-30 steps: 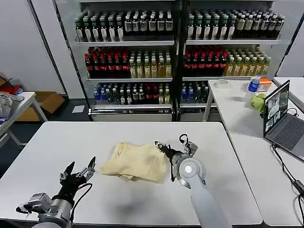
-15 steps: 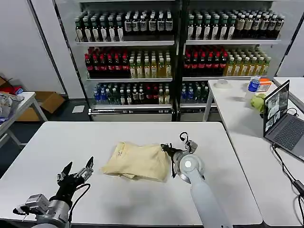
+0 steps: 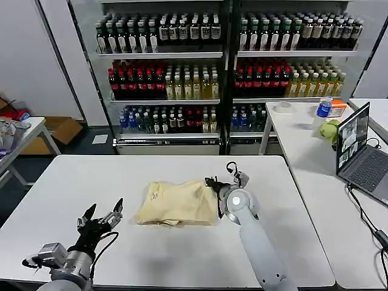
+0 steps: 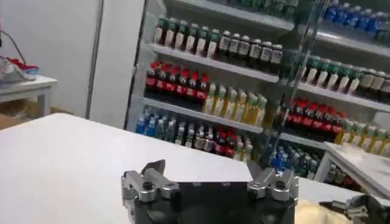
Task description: Fold and organize the clothes.
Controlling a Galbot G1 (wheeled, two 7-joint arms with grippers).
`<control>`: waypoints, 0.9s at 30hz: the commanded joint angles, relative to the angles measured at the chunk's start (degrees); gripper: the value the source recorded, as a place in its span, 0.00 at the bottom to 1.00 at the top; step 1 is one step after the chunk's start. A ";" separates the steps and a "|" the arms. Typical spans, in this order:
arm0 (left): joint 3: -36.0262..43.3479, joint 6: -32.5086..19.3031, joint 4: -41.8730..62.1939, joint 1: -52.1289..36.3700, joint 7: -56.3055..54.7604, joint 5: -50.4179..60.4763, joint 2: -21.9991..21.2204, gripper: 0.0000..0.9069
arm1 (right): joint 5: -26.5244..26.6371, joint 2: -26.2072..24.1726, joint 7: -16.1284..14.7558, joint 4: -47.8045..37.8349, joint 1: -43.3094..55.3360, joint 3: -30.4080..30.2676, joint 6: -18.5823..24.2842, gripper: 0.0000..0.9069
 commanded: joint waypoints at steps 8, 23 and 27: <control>3.63 -0.32 4.37 -6.36 0.24 1.85 2.26 1.00 | -44.51 -11.36 -9.95 19.31 -12.15 -3.46 17.68 1.00; 3.30 -3.17 0.58 0.20 3.23 7.98 -0.11 1.00 | -54.89 -16.03 -12.36 42.54 -45.41 12.83 26.39 1.00; 3.24 -3.18 -0.05 0.69 3.46 8.55 -0.08 1.00 | -54.86 -15.65 -12.71 44.12 -47.92 14.10 26.92 1.00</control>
